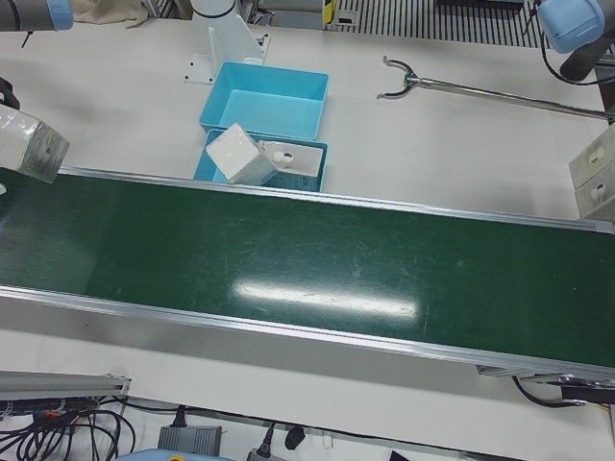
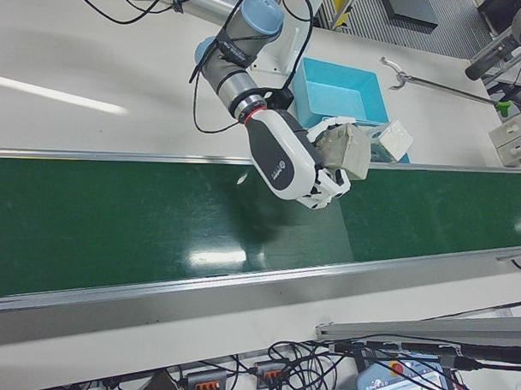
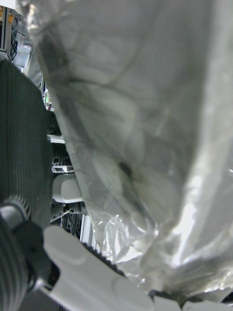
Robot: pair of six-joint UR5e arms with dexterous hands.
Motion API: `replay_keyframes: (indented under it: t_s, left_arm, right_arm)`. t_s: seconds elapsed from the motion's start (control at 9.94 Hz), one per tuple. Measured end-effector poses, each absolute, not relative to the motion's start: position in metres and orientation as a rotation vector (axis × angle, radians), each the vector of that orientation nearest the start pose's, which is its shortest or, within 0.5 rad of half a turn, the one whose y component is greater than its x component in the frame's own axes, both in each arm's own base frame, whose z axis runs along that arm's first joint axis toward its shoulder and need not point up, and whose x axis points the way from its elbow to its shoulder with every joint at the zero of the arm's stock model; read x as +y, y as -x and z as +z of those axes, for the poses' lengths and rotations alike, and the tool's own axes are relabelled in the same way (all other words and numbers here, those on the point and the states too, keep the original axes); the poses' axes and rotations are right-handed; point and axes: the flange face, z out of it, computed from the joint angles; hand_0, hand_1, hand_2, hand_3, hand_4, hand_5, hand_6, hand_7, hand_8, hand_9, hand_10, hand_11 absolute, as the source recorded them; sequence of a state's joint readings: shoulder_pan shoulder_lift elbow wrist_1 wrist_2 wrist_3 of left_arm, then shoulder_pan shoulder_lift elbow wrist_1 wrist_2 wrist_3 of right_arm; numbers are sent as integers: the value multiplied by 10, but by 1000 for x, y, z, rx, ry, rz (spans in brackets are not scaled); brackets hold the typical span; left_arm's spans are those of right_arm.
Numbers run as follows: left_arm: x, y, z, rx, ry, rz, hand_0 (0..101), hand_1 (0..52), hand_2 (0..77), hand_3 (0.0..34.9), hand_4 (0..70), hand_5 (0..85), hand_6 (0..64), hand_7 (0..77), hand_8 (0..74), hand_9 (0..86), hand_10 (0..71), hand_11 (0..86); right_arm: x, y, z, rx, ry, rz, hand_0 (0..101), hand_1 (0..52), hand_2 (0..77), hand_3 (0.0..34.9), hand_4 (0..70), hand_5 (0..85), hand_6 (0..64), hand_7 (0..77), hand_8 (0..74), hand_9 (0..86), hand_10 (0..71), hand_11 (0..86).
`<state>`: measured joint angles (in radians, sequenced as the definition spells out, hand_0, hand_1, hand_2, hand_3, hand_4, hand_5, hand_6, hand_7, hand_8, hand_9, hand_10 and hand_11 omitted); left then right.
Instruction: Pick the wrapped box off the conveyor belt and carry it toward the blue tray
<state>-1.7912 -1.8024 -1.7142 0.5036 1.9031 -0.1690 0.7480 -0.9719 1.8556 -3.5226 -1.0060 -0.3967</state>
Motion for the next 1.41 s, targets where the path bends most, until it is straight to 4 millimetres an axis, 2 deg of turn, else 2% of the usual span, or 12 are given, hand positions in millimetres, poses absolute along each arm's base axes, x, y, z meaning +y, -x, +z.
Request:
replay_keyframes:
  t_s: [0.2,0.4,0.5,0.6,0.7,0.8,1.01,1.11,1.21,1.31,1.41]
  left_arm:
    - [-508,217,543,2104,345,-2405,0,0,11,0,0,11,0,0,0,0,0,0]
    - [-508,217,543,2104,345,-2405,0,0,5,0,0,11,0,0,0,0,5,0]
    - [-508,217,543,2104,345,-2405,0,0,5,0,0,11,0,0,0,0,0,0]
    - [-508,217,543,2104,345,-2405,0,0,5,0,0,11,0,0,0,0,0,0]
    - [-508,217,543,2104,346,-2405,0,0,5,0,0,11,0,0,0,0,0,0]
    - [-508,217,543,2104,346,-2405,0,0,11,0,0,11,0,0,0,0,5,0]
    - [-508,217,543,2104,345,-2405,0,0,5,0,0,11,0,0,0,0,5,0]
    - [-508,217,543,2104,345,-2405,0,0,11,0,0,11,0,0,0,0,0,0]
    - [-508,217,543,2104,345,-2405,0,0,11,0,0,11,0,0,0,0,5,0]
    - [-508,217,543,2104,345,-2405,0,0,5,0,0,11,0,0,0,0,5,0]
    - [-508,217,543,2104,345,-2405,0,0,5,0,0,11,0,0,0,0,5,0]
  right_arm:
    - [-531,321,233,2796,-185,-1701,394,16,229,0,202,704,611,774,584,736,305,453]
    - [-499,337,212,2793,-273,-1643,395,22,235,0,202,704,616,769,551,671,284,409]
    - [-481,350,205,2786,-325,-1628,395,22,235,0,202,704,616,769,551,671,284,409]
    - [-466,364,197,2786,-370,-1616,399,22,235,0,196,704,616,769,545,262,284,404]
    - [-453,378,189,2791,-411,-1605,399,22,235,0,196,704,616,769,545,262,284,404]
    - [-440,392,183,2799,-450,-1599,400,27,224,0,196,704,616,769,529,338,284,404]
    - [-415,419,178,2825,-514,-1601,402,33,218,0,185,704,611,747,529,573,289,415]
    - [-402,432,177,2840,-545,-1605,402,33,218,0,185,704,616,622,524,709,284,398]
    - [-391,442,177,2851,-569,-1610,403,98,207,0,185,704,616,65,502,693,262,371]
    - [-381,451,177,2861,-594,-1614,403,38,224,0,158,704,622,11,442,627,240,344]
    - [-372,459,176,2868,-622,-1614,403,38,224,0,158,704,622,11,442,627,240,344]
